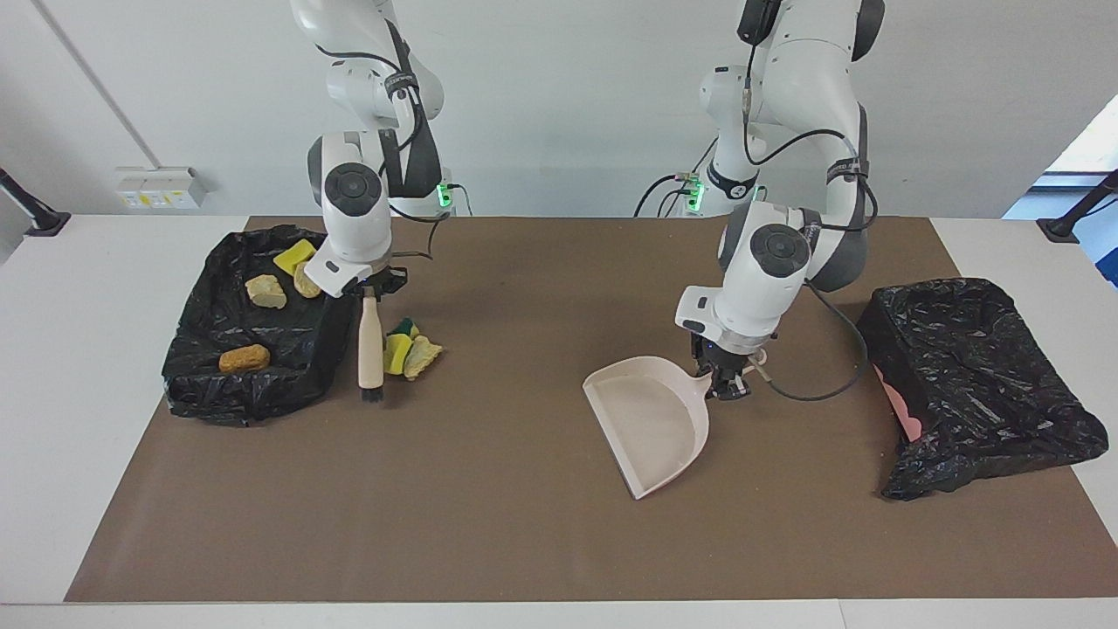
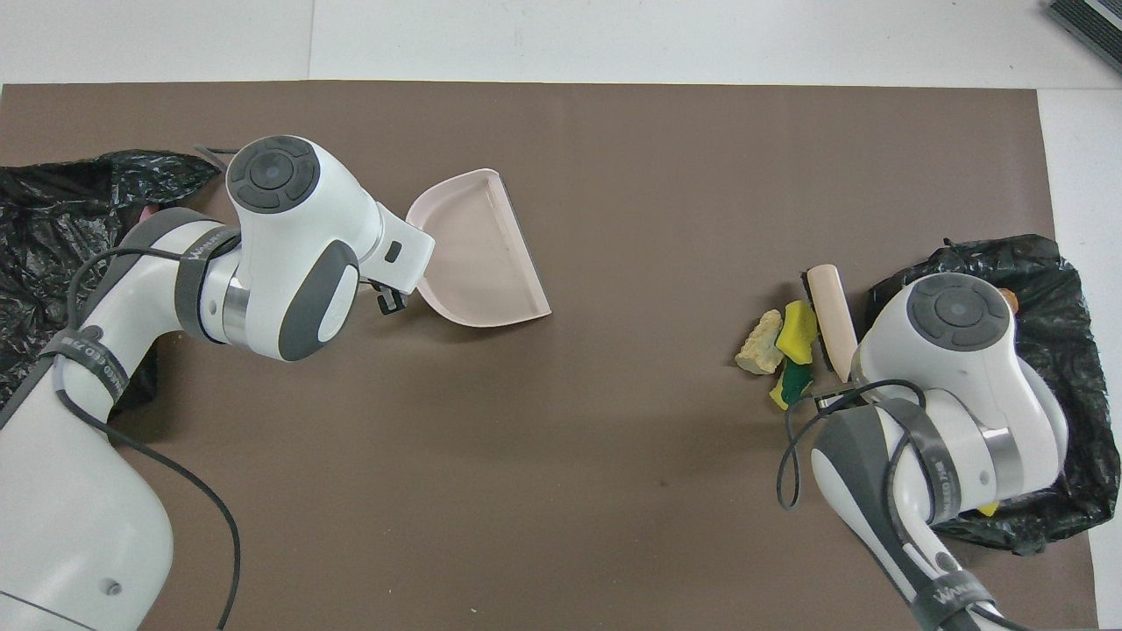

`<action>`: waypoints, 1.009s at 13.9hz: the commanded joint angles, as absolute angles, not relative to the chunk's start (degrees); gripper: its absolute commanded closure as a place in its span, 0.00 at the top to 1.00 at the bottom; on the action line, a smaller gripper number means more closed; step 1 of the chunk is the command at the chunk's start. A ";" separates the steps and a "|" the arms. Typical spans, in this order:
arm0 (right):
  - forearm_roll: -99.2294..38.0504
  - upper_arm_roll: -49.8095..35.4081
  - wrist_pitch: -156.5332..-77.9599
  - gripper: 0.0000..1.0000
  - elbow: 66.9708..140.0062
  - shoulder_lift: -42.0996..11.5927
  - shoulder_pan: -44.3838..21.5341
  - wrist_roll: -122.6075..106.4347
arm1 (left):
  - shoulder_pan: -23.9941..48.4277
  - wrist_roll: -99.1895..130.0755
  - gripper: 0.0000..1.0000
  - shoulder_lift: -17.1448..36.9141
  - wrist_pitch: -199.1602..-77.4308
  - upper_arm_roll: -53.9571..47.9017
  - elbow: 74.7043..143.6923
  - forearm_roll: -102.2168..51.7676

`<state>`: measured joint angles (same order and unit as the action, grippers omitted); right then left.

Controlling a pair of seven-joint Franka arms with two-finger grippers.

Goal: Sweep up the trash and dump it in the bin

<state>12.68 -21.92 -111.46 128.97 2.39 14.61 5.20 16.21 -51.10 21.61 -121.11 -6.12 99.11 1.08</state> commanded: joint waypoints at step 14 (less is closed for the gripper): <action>7.02 -22.32 -96.52 0.00 120.65 3.40 6.68 18.63 | 22.68 -55.28 0.00 13.10 -126.83 -5.54 114.08 2.02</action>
